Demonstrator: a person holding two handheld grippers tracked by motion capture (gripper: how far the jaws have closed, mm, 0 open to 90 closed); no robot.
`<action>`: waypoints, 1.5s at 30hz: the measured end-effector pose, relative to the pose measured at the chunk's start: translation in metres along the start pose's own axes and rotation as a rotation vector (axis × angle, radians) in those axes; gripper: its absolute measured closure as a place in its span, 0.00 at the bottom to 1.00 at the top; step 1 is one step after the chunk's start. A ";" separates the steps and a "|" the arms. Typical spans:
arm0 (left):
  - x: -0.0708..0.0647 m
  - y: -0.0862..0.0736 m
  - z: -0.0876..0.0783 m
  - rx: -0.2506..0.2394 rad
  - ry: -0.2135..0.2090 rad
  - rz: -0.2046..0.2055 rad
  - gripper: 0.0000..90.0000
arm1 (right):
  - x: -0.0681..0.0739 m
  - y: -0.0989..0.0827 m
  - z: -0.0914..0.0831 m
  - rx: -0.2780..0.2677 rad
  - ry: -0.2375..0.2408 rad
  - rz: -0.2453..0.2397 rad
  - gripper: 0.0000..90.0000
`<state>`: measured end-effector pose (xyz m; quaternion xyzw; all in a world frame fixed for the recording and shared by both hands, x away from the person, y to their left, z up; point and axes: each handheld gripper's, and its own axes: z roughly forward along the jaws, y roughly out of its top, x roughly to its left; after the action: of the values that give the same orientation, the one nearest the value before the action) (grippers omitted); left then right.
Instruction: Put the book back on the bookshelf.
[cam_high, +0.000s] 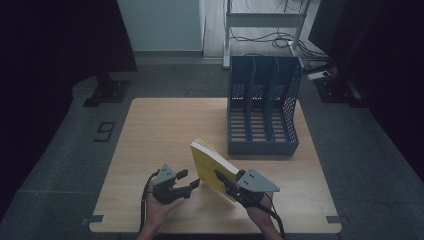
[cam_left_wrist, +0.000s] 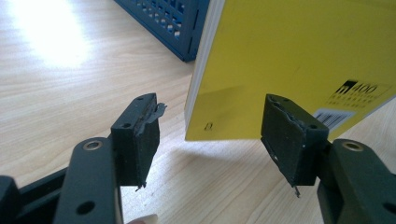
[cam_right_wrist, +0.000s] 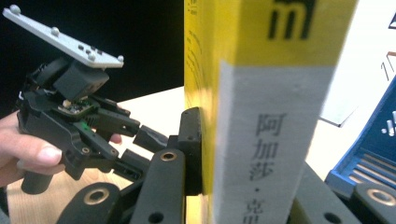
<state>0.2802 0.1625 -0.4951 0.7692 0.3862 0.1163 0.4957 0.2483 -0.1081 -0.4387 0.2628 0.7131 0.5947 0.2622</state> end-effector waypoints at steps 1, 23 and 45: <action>0.000 0.000 0.001 0.006 -0.001 -0.002 0.41 | 0.000 0.001 -0.001 -0.004 -0.005 0.002 0.83; 0.004 -0.002 0.004 0.063 -0.008 -0.046 0.40 | -0.011 0.015 -0.014 -0.051 -0.086 0.038 0.83; 0.004 -0.003 0.007 0.110 -0.030 -0.050 0.39 | -0.024 0.045 -0.010 -0.103 -0.151 0.060 0.83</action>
<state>0.2858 0.1615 -0.5018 0.7870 0.4036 0.0709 0.4613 0.2615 -0.1247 -0.3918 0.3141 0.6518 0.6166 0.3103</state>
